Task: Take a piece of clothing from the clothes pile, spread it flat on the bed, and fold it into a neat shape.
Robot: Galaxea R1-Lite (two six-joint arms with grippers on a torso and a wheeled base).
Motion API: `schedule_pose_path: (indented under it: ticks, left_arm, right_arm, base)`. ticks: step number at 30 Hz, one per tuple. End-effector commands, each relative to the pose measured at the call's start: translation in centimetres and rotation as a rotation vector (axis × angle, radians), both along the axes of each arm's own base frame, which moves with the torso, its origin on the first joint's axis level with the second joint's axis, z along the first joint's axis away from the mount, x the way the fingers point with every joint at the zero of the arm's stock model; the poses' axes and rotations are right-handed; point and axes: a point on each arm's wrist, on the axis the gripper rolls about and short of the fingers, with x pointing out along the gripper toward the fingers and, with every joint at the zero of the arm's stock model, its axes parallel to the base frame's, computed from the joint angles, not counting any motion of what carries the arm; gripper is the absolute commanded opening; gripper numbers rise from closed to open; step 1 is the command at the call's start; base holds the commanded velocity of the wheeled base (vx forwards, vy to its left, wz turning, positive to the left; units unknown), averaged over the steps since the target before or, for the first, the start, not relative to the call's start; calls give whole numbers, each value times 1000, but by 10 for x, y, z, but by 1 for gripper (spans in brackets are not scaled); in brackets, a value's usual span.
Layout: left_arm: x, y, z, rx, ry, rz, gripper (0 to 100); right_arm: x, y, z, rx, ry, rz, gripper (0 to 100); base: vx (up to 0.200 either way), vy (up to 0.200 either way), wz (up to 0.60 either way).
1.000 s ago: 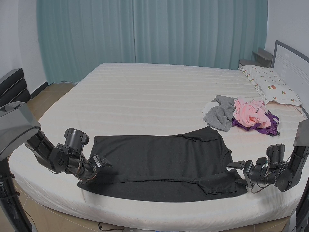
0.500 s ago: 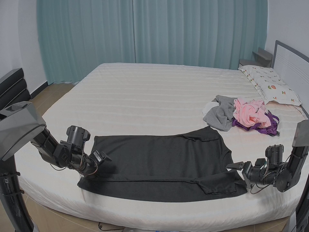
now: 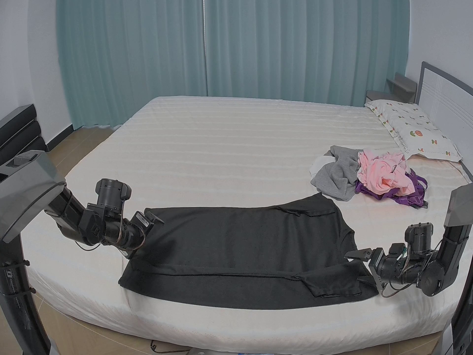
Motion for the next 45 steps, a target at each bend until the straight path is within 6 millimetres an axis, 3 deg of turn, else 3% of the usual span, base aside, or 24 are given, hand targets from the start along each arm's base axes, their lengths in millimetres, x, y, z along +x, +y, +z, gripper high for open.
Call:
schedule_pose_path:
  ticks: [1,4,9,20,26,37,45]
  left_arm:
    - [1,6,14,-42,-69,54,100]
    - [-1,7,16,-47,-77,54,100]
    - [-23,-2,24,-35,-66,-11,100]
    - [-44,-39,-4,35,64,-171,100]
    - [-44,-41,-20,71,109,-194,100]
    - [-34,-41,-26,108,100,-187,100]
    - [0,-23,-10,120,-9,-79,100]
  right_arm:
    - [-1,0,-2,1,8,1,100]
    - [-1,0,-2,1,8,2,100]
    - [-1,0,-2,1,8,1,100]
    - [-1,0,-2,1,8,2,100]
    - [-1,1,-2,0,8,4,100]
    - [-1,1,-2,0,9,4,100]
    - [-1,1,-2,-1,9,4,100]
  base:
    - [0,0,0]
    - [0,0,0]
    - [0,0,0]
    - [0,0,0]
    - [0,0,0]
    - [0,0,0]
    - [0,0,0]
